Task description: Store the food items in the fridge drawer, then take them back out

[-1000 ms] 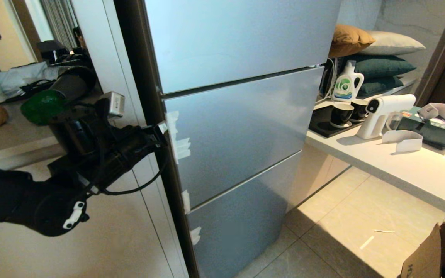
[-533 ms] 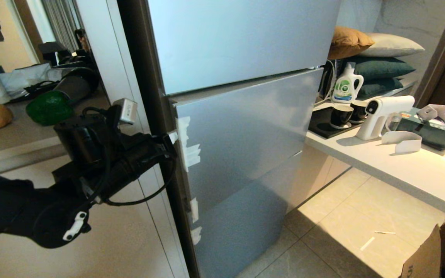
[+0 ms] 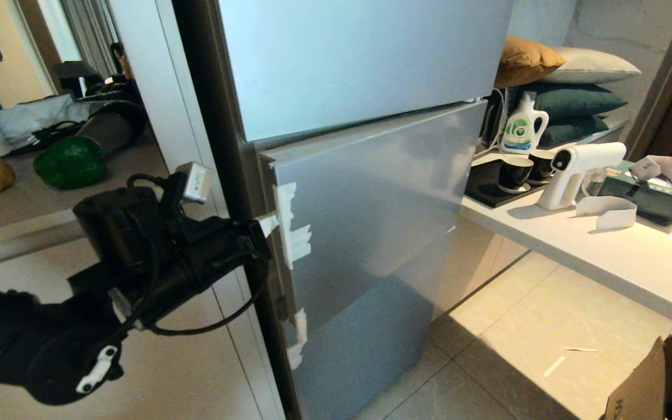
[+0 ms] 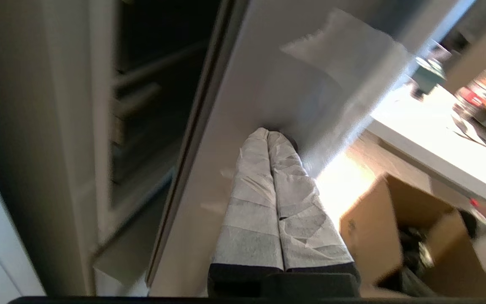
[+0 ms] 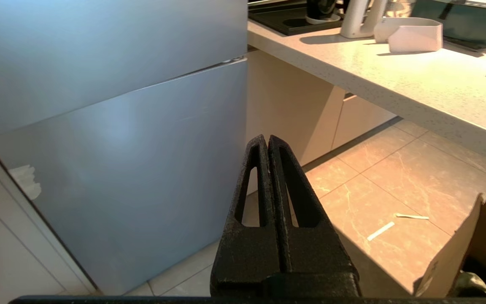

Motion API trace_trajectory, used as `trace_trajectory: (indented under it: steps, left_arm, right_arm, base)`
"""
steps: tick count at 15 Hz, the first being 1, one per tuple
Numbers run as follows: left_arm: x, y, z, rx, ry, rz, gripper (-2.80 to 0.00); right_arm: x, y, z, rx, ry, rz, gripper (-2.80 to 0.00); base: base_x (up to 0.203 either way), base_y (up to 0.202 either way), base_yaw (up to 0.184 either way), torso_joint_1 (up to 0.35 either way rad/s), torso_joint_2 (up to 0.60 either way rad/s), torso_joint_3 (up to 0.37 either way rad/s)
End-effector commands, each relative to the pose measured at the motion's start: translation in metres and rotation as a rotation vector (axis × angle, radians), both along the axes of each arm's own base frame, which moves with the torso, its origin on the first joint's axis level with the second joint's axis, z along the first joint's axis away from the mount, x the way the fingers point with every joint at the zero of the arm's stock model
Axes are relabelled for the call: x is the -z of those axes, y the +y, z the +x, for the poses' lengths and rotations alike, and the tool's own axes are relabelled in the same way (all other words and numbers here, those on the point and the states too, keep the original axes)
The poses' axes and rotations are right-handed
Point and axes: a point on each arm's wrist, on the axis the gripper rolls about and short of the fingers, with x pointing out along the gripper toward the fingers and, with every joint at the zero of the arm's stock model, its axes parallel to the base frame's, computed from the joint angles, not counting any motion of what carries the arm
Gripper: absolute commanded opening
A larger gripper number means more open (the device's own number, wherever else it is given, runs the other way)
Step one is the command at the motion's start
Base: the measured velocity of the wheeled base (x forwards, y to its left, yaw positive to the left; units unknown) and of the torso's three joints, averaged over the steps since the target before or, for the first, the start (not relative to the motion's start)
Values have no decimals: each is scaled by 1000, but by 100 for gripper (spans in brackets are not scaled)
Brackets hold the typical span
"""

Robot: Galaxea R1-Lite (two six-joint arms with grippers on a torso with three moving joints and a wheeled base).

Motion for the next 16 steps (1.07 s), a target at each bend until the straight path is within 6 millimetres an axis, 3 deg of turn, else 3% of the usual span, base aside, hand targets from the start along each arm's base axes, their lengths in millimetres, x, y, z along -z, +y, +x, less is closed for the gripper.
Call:
trace_trajectory:
  steps: [1,16]
  left_arm:
    - [-7,2,-13,8,-20,-12,-280]
    - [1,-18,-35,107,-9,1,-280]
  right_arm:
    - [8,0,2,0,29,0,-280]
    - [8,0,2,0,29,2,-280]
  base:
    - [0,0,0,0,0,0]
    - [0,0,0,0,0,0]
